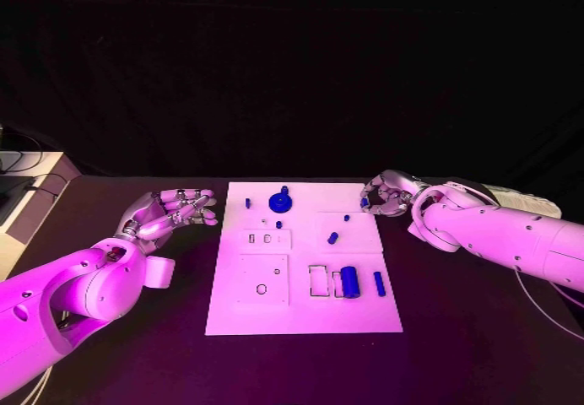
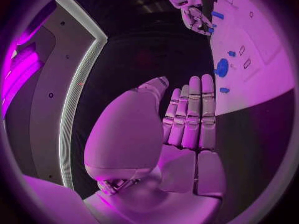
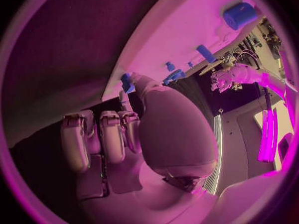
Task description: Assemble the parts on the task board
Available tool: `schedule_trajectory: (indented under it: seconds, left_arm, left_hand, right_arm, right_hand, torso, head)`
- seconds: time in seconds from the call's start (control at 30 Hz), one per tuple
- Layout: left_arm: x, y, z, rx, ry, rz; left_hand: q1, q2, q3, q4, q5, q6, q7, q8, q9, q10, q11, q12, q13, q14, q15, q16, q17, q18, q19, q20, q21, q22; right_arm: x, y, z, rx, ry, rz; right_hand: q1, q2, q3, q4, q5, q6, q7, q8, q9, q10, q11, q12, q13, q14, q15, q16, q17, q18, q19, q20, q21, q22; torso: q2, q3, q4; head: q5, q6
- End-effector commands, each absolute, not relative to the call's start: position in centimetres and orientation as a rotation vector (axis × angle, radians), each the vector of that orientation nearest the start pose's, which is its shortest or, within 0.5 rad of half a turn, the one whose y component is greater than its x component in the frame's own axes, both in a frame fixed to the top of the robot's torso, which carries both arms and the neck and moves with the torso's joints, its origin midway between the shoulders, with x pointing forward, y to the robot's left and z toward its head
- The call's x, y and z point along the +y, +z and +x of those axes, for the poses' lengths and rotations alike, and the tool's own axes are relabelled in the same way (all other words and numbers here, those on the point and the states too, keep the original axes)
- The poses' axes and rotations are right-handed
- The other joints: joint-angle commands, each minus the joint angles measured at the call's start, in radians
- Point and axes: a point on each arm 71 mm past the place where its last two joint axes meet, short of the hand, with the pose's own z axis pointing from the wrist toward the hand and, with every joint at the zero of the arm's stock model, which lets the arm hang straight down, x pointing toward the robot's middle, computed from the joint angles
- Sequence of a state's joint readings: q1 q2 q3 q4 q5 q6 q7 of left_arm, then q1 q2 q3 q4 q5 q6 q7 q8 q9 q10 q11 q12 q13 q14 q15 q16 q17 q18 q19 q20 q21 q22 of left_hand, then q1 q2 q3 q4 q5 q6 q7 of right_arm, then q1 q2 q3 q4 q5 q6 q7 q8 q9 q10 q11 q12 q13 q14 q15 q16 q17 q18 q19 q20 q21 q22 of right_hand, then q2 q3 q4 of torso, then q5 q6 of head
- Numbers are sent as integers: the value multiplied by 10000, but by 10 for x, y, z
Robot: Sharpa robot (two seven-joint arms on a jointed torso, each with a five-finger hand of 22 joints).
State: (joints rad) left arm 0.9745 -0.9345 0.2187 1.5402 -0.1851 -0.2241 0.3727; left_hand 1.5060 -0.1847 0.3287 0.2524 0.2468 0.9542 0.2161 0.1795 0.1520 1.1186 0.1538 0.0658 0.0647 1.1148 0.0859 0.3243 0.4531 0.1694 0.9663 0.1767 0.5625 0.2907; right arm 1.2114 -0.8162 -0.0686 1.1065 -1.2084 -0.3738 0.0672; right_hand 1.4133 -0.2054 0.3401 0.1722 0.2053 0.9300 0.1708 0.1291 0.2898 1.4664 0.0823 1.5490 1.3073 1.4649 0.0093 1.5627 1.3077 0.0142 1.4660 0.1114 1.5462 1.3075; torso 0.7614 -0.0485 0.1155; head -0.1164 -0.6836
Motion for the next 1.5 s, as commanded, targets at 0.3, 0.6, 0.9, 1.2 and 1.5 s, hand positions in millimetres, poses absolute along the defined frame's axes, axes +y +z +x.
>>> schedule_trajectory:
  seconds: [0.3, 0.6, 0.9, 1.2, 1.5]
  left_arm:
    - [249, -186, 477, 13766, -15897, -10426]
    - [249, -186, 477, 13772, -15893, -10433]
    - [249, -186, 477, 13777, -15893, -10437]
    - [251, -187, 478, 13782, -15832, -10465]
    - [253, -187, 478, 13735, -15774, -10477]
  left_hand:
    - [60, -8, 82, -31, -24, -39, 20, -41, 10, -59, -9, -27, 8, -63, 22, -35, 23, 84, -61, -5, 51, 26]
    - [60, -8, 82, -31, -24, -39, 20, -41, 10, -59, -9, -27, 8, -63, 22, -35, 23, 84, -61, -5, 51, 26]
    - [50, -4, 85, -29, -25, -40, 24, -44, 11, -63, -5, -28, 7, -64, 24, -38, 28, 83, -70, -3, 60, 32]
    - [50, -4, 85, -29, -25, -40, 24, -44, 11, -63, -5, -28, 7, -64, 24, -38, 28, 83, -70, -3, 60, 32]
    - [50, -4, 85, -29, -25, -40, 24, -44, 11, -63, -5, -28, 7, -64, 24, -38, 28, 83, -70, -3, 60, 32]
  right_arm:
    - [-323, -206, 546, 16452, 4869, 1412]
    - [-323, -206, 547, 16402, 4907, 1465]
    - [-323, -204, 546, 16156, 5028, 1629]
    - [-317, -197, 544, 15623, 5138, 1902]
    - [-289, -167, 538, 14444, 5447, 2206]
  right_hand:
    - [7, 240, 357, 29, 86, 300, -79, 100, -8, 876, -11, 68, 2489, 1001, -10, 23, 2387, -50, 877, -1, -75, 2361]
    - [-56, 345, 682, 40, 107, 662, -244, 287, 39, 949, -151, 132, 2550, 1001, -141, 21, 2386, -52, 882, -109, -69, 2370]
    - [-143, 527, 941, 11, 106, 1029, -424, 574, 147, 1041, -310, 216, 2633, 1014, -297, 32, 2435, -63, 904, -250, -32, 2404]
    - [-233, 531, 978, -4, 79, 1148, -498, 716, 209, 1043, -378, 218, 2635, 1016, -366, 34, 2443, -64, 906, -318, -30, 2407]
    - [-170, 432, 1045, -190, -13, 1123, -519, 799, 249, 1043, -412, 218, 2635, 1021, -393, 39, 2464, -70, 918, -360, -9, 2426]
  torso:
    - [2, 3, -6]
    - [-3, -3, -8]
    - [-4, -2, -8]
    - [-7, -3, -27]
    - [-22, -25, -43]
  head:
    - [21, -29]
    - [12, -40]
    - [24, -34]
    - [35, -22]
    - [6, 43]
